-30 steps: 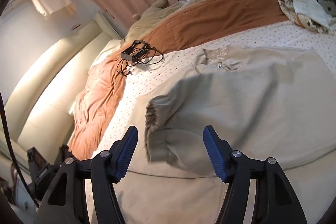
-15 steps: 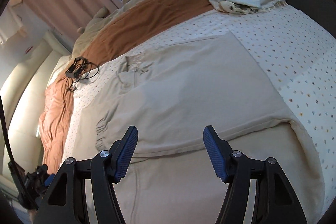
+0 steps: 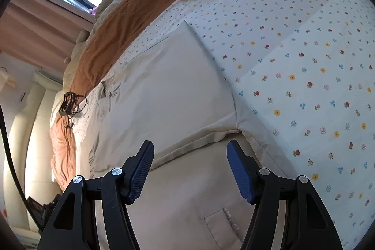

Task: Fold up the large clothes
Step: 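Grasp the gathered cuff with the left tool, flatten it, then release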

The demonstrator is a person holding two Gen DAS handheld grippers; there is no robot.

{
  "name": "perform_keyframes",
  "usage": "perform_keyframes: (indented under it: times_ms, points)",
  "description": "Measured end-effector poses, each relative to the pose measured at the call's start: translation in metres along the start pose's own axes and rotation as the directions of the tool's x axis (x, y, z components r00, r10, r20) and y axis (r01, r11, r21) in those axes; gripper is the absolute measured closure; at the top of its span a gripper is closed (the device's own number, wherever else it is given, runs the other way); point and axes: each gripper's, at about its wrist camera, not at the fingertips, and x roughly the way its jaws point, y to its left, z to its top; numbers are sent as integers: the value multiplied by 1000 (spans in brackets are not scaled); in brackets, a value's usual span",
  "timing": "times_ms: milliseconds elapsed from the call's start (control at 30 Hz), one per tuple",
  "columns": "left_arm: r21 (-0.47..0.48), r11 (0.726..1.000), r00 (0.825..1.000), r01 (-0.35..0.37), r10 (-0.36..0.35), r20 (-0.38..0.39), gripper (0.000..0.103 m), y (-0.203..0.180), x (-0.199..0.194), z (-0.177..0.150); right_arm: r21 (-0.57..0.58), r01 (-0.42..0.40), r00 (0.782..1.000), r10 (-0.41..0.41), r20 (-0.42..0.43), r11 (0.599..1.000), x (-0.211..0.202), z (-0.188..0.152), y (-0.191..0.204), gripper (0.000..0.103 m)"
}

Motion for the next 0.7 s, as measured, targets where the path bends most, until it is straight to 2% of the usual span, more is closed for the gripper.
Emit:
perform_keyframes:
  times_ms: [100,200,300,433,567,633,700]
  points:
    - [52,999,1000,-1,2,-23,17,-14,20,-2,37,-26,999,28,-33,999,14,2,-14,38]
    - [114,993,998,-8,15,-55,21,-26,44,-6,59,-9,999,11,-32,998,22,11,-27,38]
    - [115,993,997,-11,19,-72,23,-29,63,-7,94,14,1000,-12,-20,995,22,21,-41,38]
    - [131,991,996,-19,30,-84,24,-34,85,-7,173,-28,999,33,-25,984,23,27,-56,38]
    - [165,985,992,-46,65,-112,28,-38,111,-12,169,-9,999,14,-31,986,26,28,-50,38]
    - [168,985,989,-40,63,-134,33,-39,121,-15,173,-4,999,10,-33,985,28,29,-49,38]
    - [180,983,989,-39,64,-133,34,-42,127,-16,179,-3,999,9,-33,984,29,30,-51,38]
